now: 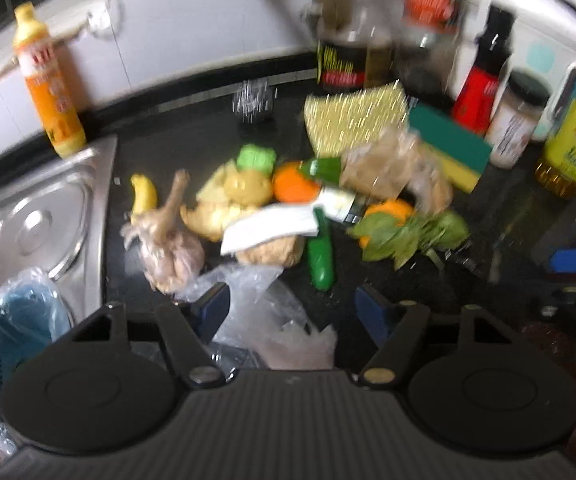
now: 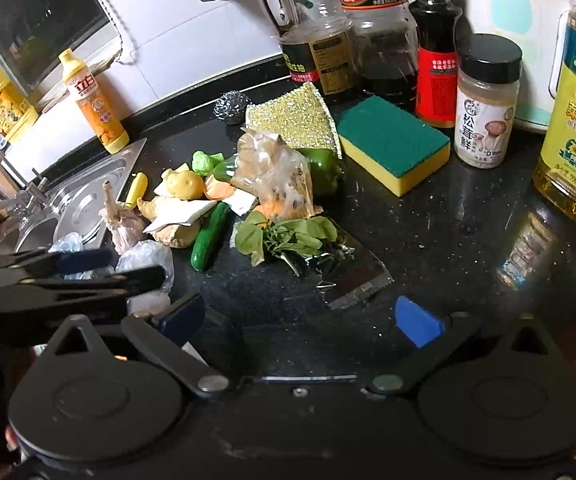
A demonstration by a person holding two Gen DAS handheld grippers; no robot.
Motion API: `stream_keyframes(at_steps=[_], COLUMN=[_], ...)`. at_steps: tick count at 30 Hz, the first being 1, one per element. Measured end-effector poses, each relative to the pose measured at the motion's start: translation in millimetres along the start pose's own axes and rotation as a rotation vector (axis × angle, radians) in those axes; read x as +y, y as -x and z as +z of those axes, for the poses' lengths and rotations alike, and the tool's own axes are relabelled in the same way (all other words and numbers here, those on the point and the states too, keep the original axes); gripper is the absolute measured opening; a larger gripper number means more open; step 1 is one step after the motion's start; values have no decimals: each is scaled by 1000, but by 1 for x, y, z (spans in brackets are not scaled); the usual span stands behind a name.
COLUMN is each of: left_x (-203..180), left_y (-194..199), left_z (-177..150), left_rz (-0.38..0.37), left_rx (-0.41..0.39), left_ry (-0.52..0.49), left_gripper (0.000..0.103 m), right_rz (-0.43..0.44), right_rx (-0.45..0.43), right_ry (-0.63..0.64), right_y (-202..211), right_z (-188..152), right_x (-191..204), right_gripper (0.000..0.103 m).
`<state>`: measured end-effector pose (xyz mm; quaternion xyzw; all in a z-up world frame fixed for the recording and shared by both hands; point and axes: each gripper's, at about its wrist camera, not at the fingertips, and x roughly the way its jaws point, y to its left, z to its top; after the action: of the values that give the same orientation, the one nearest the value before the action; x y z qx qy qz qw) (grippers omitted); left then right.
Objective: Collect trash
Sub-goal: 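Grasp the clear plastic bag with the right tool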
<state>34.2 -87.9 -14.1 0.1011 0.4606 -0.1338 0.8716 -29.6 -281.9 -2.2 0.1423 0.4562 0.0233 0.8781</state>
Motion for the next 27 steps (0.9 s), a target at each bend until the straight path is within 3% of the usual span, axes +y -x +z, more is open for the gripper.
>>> stream_keyframes(at_steps=[5, 7, 10, 17, 21, 27], left_x=[2, 1, 3, 15, 24, 26], left_y=[-15, -17, -20, -5, 1, -1], left_z=[-2, -3, -2, -2, -4, 5], left_rz=[-23, -36, -58, -100, -123, -173], left_rx=[61, 70, 81, 51, 34, 32], left_ry=[-18, -40, -55, -56, -56, -74], left_gripper=[61, 42, 30, 33, 45, 50], right_rz=[34, 55, 88, 106, 110, 71], right_rx=[-6, 1, 19, 58, 88, 143], right_ry=[20, 39, 62, 102, 122, 136], right_y=[1, 0, -1, -3, -6, -15], right_z=[-3, -6, -10, -24, -34, -56], right_x=[5, 10, 18, 41, 55, 77], right_gripper=[98, 95, 87, 84, 84, 84])
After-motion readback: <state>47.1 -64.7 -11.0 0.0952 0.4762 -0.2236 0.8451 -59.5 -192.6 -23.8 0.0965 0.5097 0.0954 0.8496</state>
